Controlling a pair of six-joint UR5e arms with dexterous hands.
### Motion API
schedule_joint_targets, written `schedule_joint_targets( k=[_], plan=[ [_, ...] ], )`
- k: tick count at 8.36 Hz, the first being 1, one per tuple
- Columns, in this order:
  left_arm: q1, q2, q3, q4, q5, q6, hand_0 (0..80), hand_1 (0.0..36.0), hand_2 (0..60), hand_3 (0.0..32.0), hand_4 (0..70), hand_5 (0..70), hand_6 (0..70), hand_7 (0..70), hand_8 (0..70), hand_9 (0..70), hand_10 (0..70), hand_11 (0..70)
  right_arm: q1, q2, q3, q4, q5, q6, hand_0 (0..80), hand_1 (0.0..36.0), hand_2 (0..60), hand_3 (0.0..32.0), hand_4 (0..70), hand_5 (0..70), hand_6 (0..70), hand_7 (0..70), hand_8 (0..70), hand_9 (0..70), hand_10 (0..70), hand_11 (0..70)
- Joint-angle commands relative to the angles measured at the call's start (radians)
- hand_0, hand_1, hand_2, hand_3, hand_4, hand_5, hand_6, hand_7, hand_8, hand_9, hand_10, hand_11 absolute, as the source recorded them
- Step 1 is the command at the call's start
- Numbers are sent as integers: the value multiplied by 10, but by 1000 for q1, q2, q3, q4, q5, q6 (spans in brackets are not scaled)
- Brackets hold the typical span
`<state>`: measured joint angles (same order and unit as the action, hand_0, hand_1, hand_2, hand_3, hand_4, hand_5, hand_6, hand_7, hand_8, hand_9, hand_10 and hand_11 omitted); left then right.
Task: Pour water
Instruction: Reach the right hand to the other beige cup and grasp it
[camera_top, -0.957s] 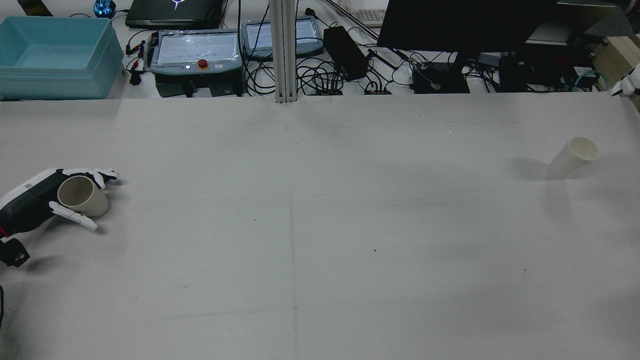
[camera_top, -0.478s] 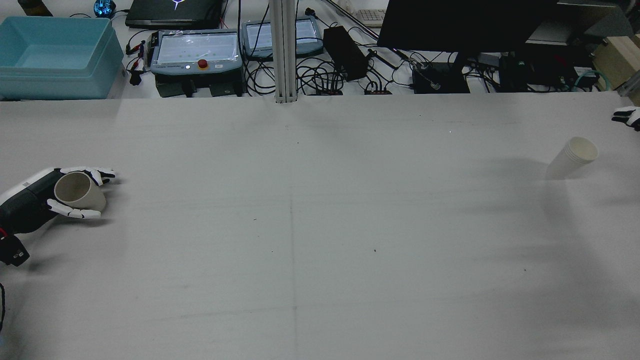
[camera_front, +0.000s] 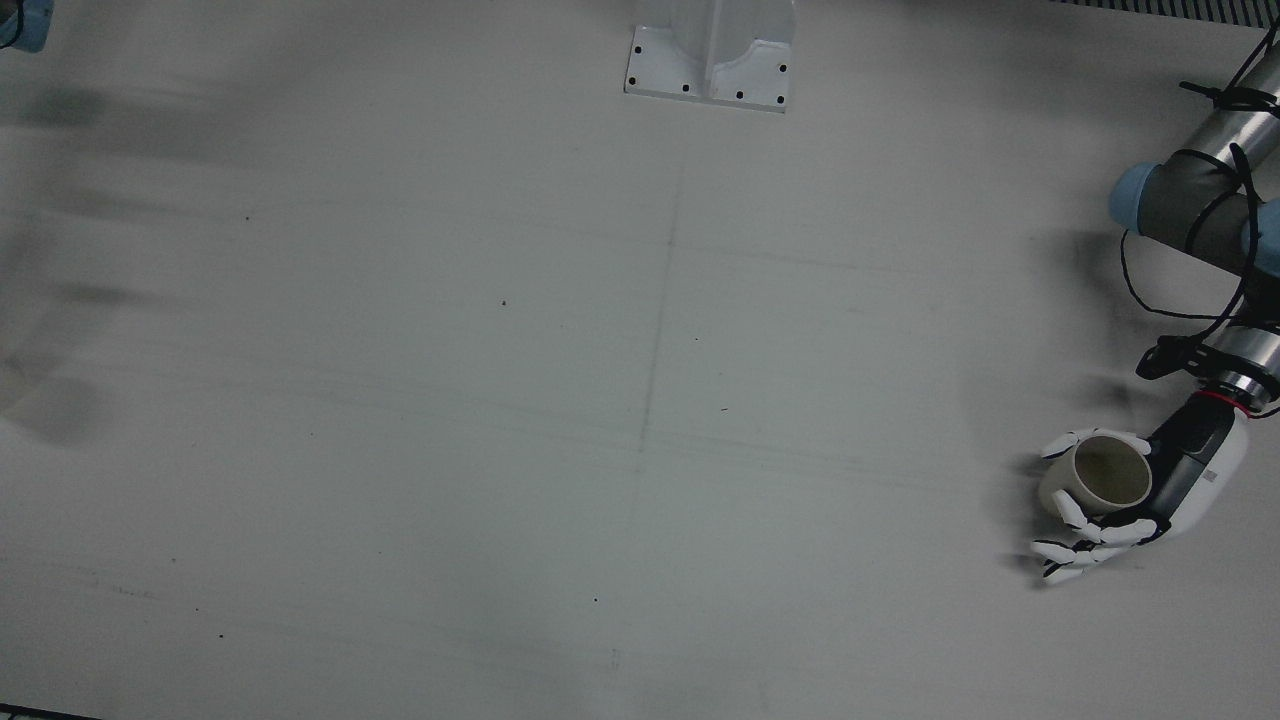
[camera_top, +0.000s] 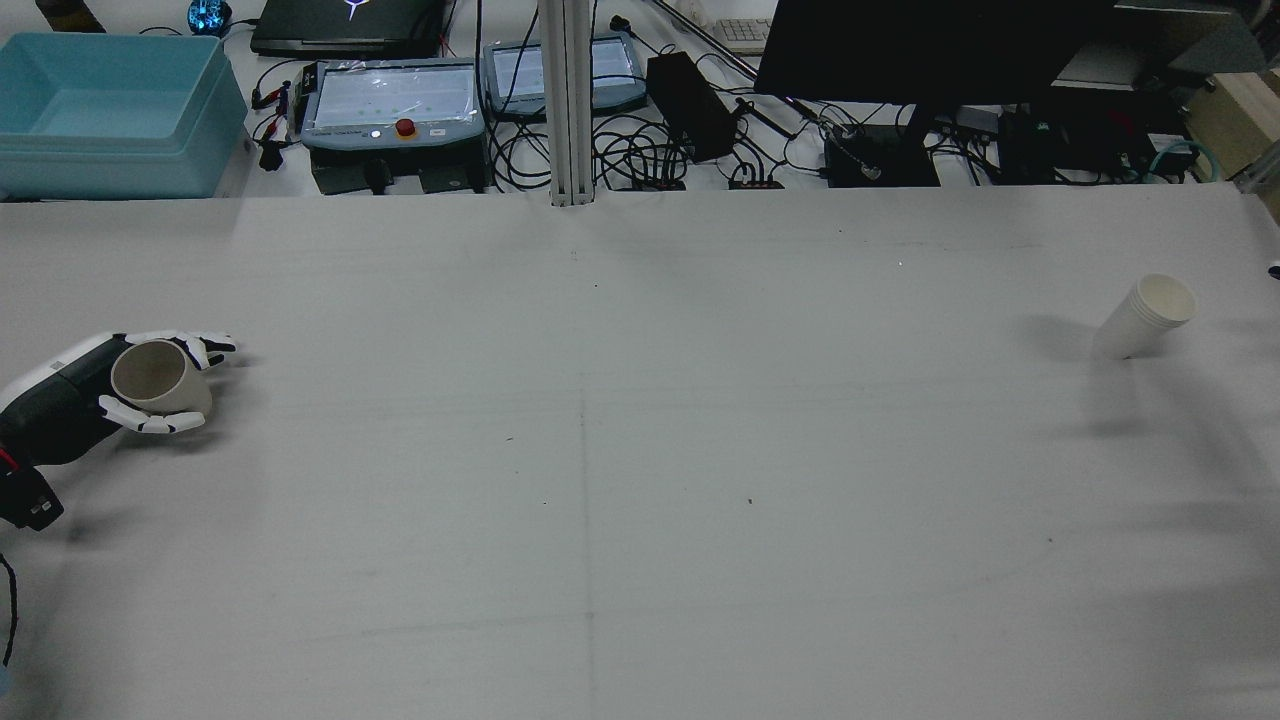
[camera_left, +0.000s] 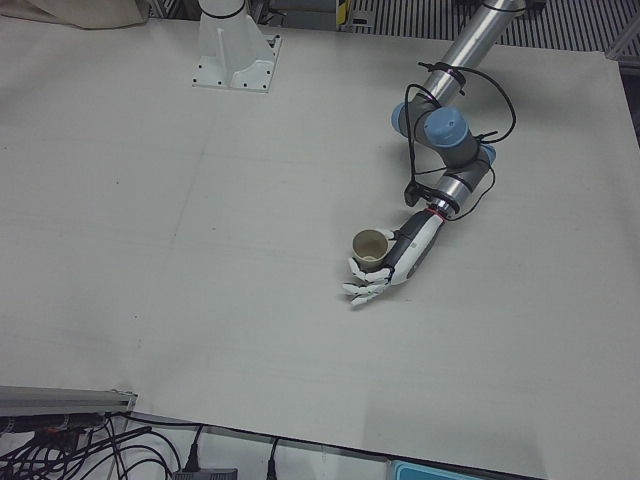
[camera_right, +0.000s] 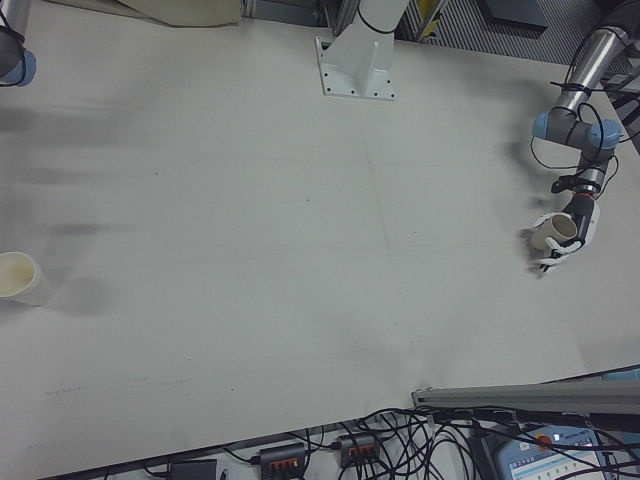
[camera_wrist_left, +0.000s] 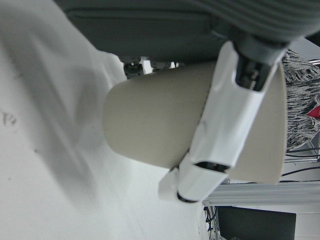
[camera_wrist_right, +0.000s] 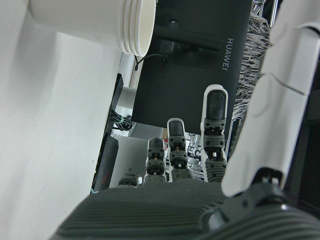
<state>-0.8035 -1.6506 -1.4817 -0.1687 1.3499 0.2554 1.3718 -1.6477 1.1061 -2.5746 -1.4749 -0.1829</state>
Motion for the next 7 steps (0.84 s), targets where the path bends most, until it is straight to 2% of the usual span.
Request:
schedule_joint_targets(
  k=[1,2,3,4,6,7],
  plan=[
    [3,3,-8,15,0,-1,800,360,600,0,700,700,250,266,131,141,91,159,-16,169,-240,31,-2,-3,594,133,0,0,325,353,164,159,91,92,0,0],
    [3,5,-6,15,0,-1,800,360,600,0,700,700,251,263,132,142,91,160,-16,163,-247,37,-1,-4,596,132,0,0,288,317,107,101,63,56,0,0],
    [4,5,-5,14,0,-1,800,360,600,0,700,700,252,262,133,143,92,161,-17,163,-259,36,1,-12,593,122,0,0,249,300,89,79,60,52,0,0],
    [4,5,-6,14,0,-1,800,360,600,0,700,700,251,261,132,142,92,160,-22,186,-293,33,4,-21,588,111,0,0,250,303,86,81,61,56,0,0],
    [10,5,-6,14,0,-1,800,360,600,0,700,700,253,261,133,142,92,161,-40,204,-322,31,34,-39,589,109,0,0,161,287,59,52,45,41,0,0],
    [12,5,-6,12,0,-1,800,360,600,0,700,700,254,261,133,142,92,161,-81,203,-322,31,63,-46,606,121,0,28,181,266,44,37,41,32,0,0]
  ],
)
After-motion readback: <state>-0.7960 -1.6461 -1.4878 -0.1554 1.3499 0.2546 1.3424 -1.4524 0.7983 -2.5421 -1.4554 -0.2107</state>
